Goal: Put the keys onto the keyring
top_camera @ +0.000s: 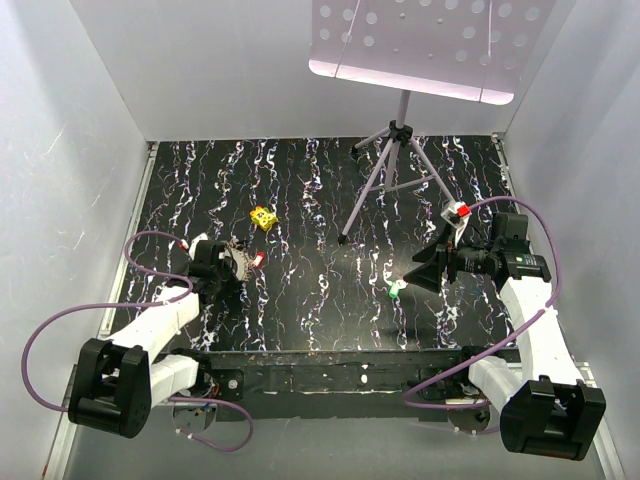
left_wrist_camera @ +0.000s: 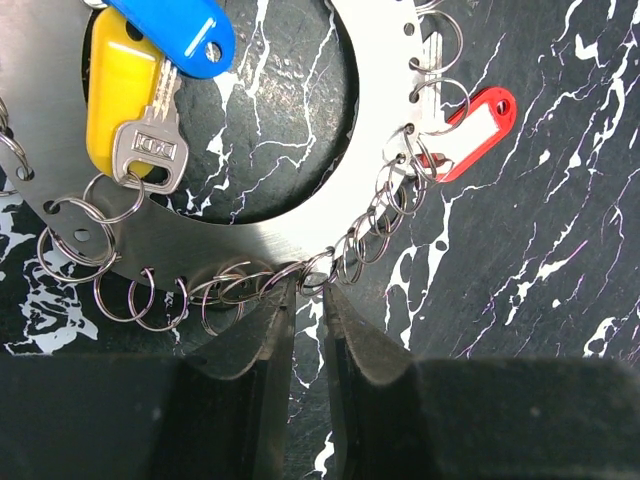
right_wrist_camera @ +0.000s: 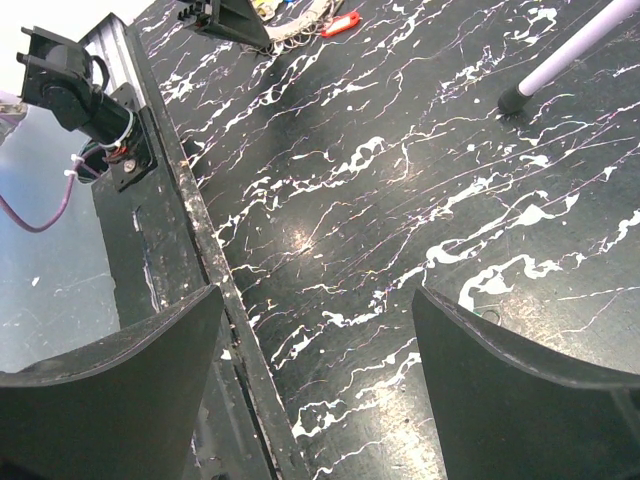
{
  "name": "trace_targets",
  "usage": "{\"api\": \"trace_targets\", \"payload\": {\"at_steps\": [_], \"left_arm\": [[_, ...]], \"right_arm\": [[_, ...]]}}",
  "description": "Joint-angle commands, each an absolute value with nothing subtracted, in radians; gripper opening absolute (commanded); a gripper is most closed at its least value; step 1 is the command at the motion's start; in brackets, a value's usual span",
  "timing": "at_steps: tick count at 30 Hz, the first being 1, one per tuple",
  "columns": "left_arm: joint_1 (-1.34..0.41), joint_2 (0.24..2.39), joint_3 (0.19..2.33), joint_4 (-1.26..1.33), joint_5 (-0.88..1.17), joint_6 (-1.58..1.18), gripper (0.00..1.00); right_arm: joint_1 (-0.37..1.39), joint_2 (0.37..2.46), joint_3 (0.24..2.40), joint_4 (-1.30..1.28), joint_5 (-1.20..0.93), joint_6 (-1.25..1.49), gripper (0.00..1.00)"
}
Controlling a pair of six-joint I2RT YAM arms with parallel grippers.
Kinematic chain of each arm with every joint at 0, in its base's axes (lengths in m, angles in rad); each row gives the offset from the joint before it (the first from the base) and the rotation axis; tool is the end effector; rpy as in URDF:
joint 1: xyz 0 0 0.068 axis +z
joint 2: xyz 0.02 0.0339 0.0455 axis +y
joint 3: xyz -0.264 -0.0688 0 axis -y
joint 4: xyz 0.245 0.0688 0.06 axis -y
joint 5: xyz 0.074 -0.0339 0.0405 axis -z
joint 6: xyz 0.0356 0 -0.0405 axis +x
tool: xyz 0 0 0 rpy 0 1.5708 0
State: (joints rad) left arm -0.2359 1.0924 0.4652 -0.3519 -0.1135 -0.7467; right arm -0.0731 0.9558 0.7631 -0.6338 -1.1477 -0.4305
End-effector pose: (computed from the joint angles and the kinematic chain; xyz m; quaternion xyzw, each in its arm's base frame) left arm 0.1886 -0.0412 0.1619 -0.2573 0.9199 -0.0895 0.2822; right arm 0.1816 0.0193 0.2759 -0.3333 0.7348 0.4137 0.4217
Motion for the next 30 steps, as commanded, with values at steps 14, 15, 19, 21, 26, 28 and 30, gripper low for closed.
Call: {"api": "trace_targets", "payload": {"at_steps": [14, 15, 19, 21, 26, 28, 30], "left_arm": [[-0.239, 1.089, 0.419, -0.253, -0.089, -0.756, 0.13], [-0.241, 1.08, 0.413, -0.247, -0.087, -0.764, 0.13], [-0.239, 1.046, 0.399, -0.23, -0.075, -0.798, 0.13], [-0.241, 1.039, 0.393, -0.227, -0.077, -0.811, 0.13], [-0.239, 1.034, 0.379, -0.221, -0.09, -0.85, 0.16], [-0.239, 1.037, 0.368, -0.207, -0.091, -0.861, 0.16], [-0.239, 1.048, 0.368, -0.199, -0.089, -0.868, 0.16]], "right_arm": [[-0.066, 0.957, 0.81, -0.646, -1.155, -0.454, 0.85], [-0.064, 0.957, 0.81, -0.647, -1.157, -0.454, 0.86], [-0.064, 0.957, 0.81, -0.646, -1.157, -0.457, 0.86], [-0.064, 0.956, 0.811, -0.647, -1.157, -0.457, 0.86], [-0.064, 0.956, 0.811, -0.647, -1.155, -0.459, 0.85], [-0.064, 0.957, 0.811, -0.65, -1.155, -0.457, 0.85], [-0.063, 0.957, 0.811, -0.649, -1.157, -0.46, 0.86]]}}
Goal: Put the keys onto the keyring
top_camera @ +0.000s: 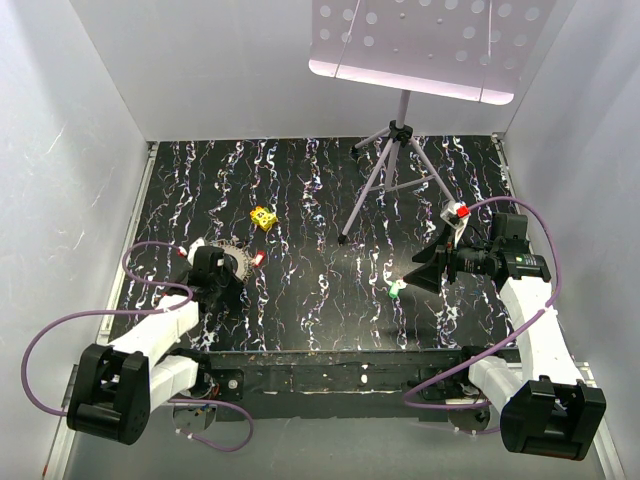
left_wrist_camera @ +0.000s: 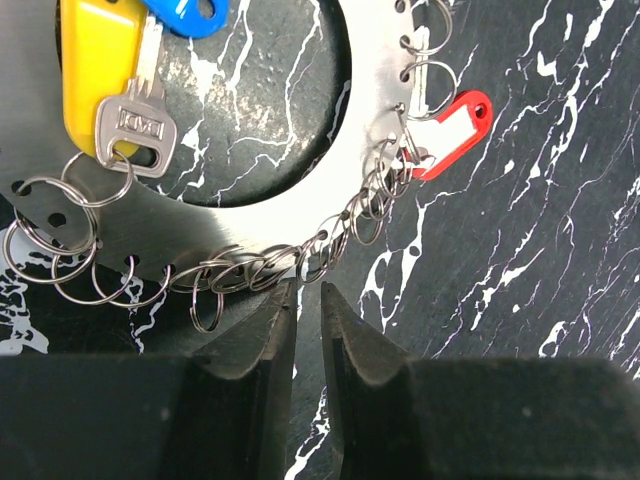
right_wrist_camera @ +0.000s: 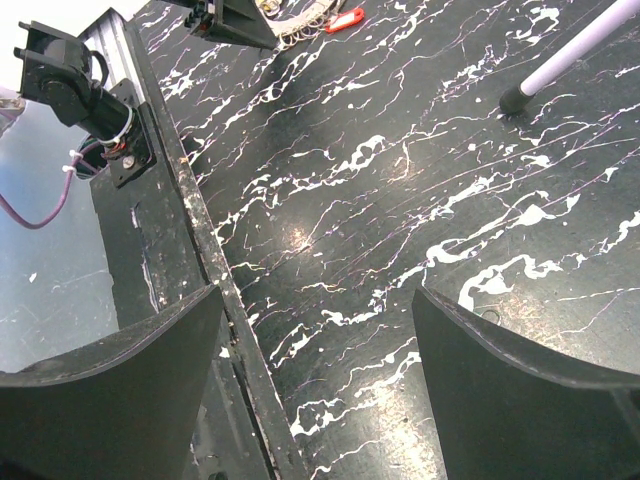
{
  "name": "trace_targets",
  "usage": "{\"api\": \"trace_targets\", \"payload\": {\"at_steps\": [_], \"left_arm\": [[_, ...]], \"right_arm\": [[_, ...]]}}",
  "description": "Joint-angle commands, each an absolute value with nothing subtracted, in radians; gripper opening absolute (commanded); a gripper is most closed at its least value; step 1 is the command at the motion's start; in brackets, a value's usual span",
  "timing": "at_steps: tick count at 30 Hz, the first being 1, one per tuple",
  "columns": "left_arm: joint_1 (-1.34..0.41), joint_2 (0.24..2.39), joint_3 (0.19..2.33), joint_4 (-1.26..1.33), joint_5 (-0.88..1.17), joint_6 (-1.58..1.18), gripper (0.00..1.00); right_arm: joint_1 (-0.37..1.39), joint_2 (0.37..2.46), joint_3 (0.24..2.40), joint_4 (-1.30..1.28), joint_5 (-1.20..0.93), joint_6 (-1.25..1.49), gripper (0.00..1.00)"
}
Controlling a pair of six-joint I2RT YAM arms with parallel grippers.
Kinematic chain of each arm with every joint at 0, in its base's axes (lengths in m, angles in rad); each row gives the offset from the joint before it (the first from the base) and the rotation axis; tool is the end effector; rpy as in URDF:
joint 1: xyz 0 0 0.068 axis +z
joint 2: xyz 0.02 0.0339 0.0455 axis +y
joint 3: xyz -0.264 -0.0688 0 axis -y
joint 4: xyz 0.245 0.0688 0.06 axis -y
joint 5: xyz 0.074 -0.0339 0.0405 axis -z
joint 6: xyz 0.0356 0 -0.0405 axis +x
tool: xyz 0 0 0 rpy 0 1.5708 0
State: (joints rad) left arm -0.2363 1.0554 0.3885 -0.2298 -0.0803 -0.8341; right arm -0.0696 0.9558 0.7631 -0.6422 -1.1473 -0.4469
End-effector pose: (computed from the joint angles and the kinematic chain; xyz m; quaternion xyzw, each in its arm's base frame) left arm 0.1833 -0.0412 0.1533 -0.2904 0.8973 -0.1359 0.3035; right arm 0.1810 0.0199 0.2754 -0.3387 0.7332 0.4124 0.4214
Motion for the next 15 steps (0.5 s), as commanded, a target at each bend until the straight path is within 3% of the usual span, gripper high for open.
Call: {"api": "trace_targets", "payload": {"at_steps": [1, 15], "left_arm": [[-0.241, 1.052, 0.368, -0.198, -0.089, -0.873, 0.16], [-0.239, 1.046, 0.33, -0.164, -0.138, -0.933, 0.18]], "right_arm": [[-0.063, 0.957, 0.811, -0.649, -1.155, -0.46, 0.86], [-0.061, 0.96, 0.815, -0.657, -1.157, -0.465, 0.86]]}}
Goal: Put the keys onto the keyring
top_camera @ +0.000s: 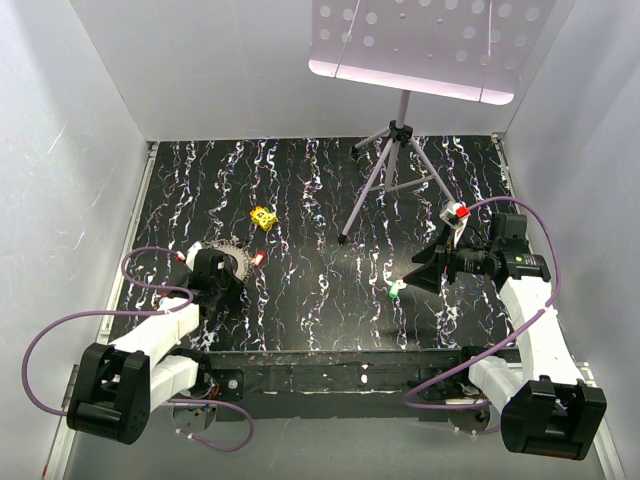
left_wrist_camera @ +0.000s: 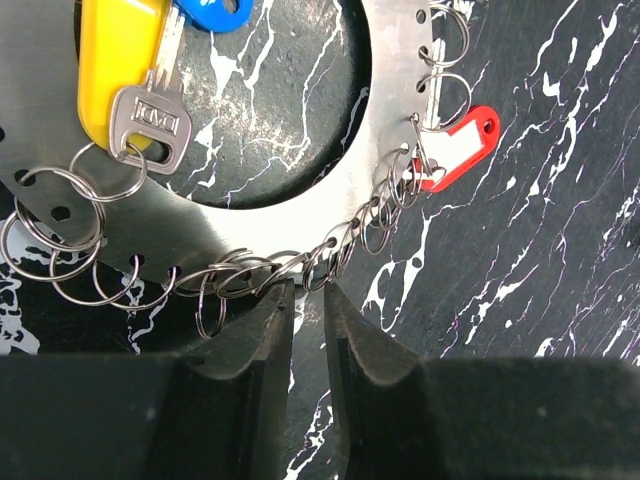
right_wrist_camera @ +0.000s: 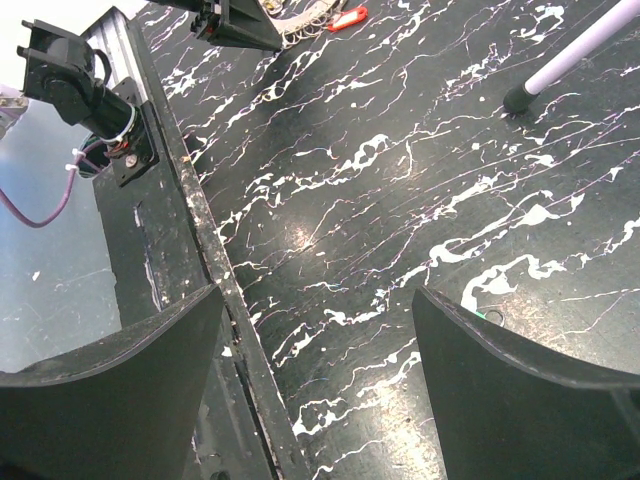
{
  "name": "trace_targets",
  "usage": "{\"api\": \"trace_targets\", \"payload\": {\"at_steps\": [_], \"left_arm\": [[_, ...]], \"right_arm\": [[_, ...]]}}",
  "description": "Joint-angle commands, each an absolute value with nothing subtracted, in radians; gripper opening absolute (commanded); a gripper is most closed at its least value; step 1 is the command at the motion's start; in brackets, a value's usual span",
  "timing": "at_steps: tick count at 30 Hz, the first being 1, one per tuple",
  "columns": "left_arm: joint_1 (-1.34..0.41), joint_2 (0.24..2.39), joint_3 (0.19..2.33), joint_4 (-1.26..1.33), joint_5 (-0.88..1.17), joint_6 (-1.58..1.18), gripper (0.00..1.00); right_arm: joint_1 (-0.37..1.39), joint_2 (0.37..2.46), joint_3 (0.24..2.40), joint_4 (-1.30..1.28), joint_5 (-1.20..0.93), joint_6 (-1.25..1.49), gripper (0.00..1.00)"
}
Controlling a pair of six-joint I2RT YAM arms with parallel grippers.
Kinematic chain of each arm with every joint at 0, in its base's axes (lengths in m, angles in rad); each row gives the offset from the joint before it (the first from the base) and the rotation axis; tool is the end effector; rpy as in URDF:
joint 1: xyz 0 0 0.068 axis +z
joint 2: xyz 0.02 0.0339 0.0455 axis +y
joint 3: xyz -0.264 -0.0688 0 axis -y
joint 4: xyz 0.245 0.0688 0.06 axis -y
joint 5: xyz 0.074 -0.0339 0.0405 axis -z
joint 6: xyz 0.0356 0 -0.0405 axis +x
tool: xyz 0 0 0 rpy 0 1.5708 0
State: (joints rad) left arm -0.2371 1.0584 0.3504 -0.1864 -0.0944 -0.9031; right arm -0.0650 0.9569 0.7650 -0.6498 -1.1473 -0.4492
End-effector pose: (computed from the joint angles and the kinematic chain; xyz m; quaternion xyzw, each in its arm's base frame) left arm 0.1798 -0.0400 0.1445 -0.3228 0.8854 -0.1414 0.3030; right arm 0.1806 0.0208 0.2754 -0.3398 0.7334 0.4142 0.4185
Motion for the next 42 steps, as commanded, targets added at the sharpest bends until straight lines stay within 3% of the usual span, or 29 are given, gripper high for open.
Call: {"api": "trace_targets", "payload": {"at_steps": [1, 13, 15, 18, 28, 42], "left_arm": [[-0.239, 1.046, 0.328, -0.157, -0.14, -0.936, 0.18], [-0.241, 1.017, 0.321, -0.144, -0.175, -0.953, 0.12], [-0.241, 1.016, 0.319, -0.138, -0.175, -0.951, 0.05], [-0.239, 1.026, 0.321, -0.132, -0.17, -0.95, 0.03], [-0.239, 1.069, 0.334, -0.107, -0.172, -0.963, 0.15], [-0.239, 1.037, 0.301, -0.037, -0.181, -0.976, 0.12]], "right_arm": [[-0.061, 0.96, 0.815, -0.655, -1.157, -0.466, 0.86], [-0.058, 0.965, 0.818, -0.663, -1.157, -0.471, 0.85], [-0.057, 0.966, 0.819, -0.663, -1.157, -0.474, 0.86], [-0.055, 0.966, 0.819, -0.666, -1.155, -0.474, 0.86], [-0.055, 0.968, 0.822, -0.667, -1.154, -0.479, 0.86], [-0.052, 0.968, 0.824, -0.672, -1.151, -0.482, 0.86]]}}
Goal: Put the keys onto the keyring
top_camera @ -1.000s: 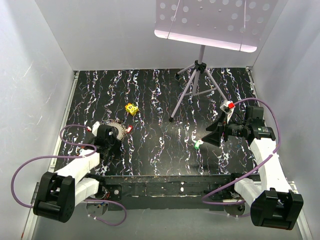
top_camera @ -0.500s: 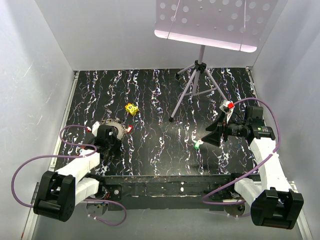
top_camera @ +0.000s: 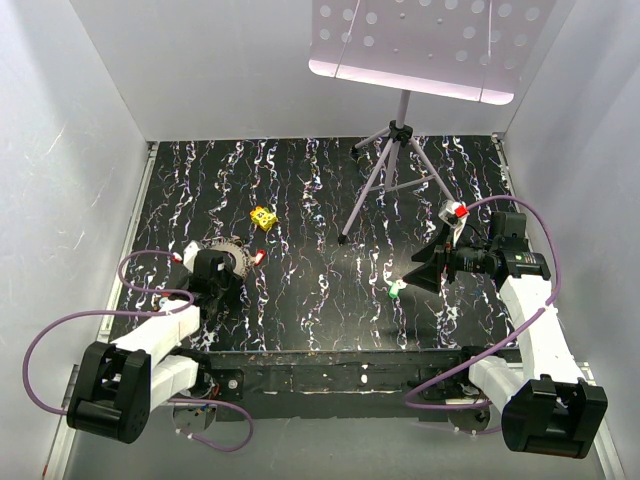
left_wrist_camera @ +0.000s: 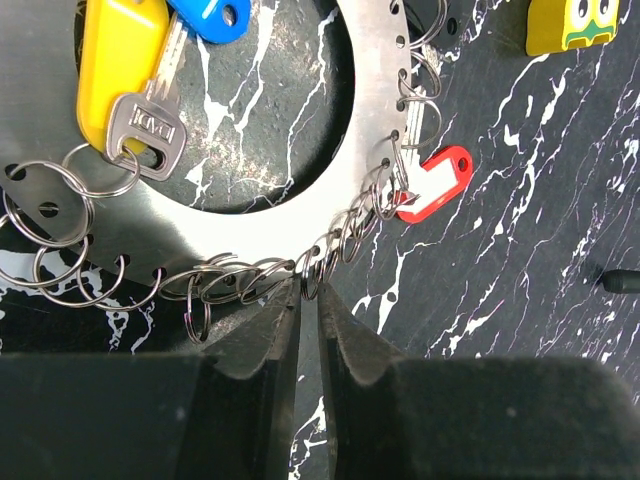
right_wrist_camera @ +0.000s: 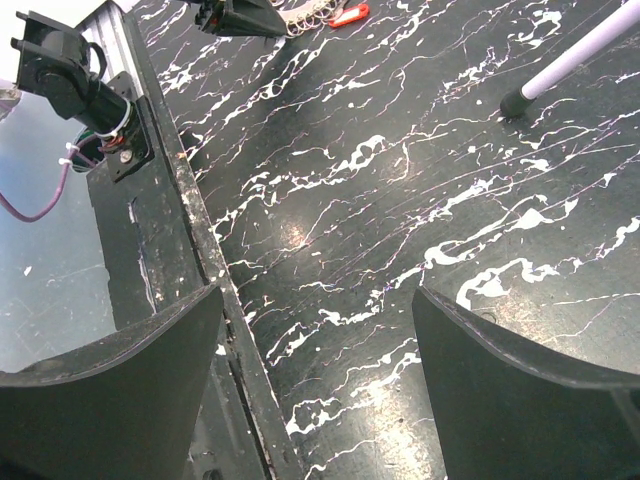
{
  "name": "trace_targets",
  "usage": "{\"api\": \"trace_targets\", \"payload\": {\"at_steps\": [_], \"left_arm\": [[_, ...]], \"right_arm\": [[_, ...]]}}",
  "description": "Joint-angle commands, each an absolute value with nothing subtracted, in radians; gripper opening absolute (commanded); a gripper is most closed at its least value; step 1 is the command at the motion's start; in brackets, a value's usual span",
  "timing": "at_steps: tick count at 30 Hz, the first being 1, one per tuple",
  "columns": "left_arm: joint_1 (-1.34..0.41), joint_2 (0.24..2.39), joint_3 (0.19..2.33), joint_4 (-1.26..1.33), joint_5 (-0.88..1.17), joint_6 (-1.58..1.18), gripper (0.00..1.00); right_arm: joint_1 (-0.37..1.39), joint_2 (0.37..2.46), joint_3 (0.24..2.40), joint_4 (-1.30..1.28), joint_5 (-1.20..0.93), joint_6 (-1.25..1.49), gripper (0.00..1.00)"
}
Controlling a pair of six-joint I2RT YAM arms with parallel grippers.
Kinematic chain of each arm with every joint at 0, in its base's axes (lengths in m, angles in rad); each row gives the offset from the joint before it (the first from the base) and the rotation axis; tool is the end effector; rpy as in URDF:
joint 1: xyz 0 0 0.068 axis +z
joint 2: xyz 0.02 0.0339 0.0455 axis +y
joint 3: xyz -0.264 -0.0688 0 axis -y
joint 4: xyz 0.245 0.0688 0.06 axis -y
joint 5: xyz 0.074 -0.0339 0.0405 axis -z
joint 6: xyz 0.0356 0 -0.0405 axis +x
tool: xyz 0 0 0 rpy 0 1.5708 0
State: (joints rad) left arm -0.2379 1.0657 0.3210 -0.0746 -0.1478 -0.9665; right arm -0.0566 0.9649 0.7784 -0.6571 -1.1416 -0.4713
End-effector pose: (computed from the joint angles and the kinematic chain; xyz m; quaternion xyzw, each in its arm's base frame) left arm 0.1836 -0.0391 0.1428 -0.3558 0.8572 -0.1507 0.3405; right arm 0.1821 0.0221 0.2777 -0.3499 0.7301 0.4094 0.4206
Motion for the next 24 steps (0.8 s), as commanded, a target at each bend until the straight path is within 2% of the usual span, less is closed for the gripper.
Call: {"api": "trace_targets", "payload": {"at_steps": [1, 19, 24], "left_arm": [[-0.241, 1.032, 0.295, -0.031, -0.183, -0.977, 0.12], [-0.241, 1.06, 0.29, -0.012, -0.209, -0.999, 0.11], [-0.241, 1.063, 0.285, -0.006, -0.212, -1.003, 0.07]], "right_arm": [[-0.051, 0.969, 0.824, -0.67, -1.149, -0.482, 0.85], [-0.051, 0.969, 0.827, -0.68, -1.15, -0.488, 0.85], [-0.051, 0.969, 0.827, -0.68, -1.149, -0.488, 0.85]]}}
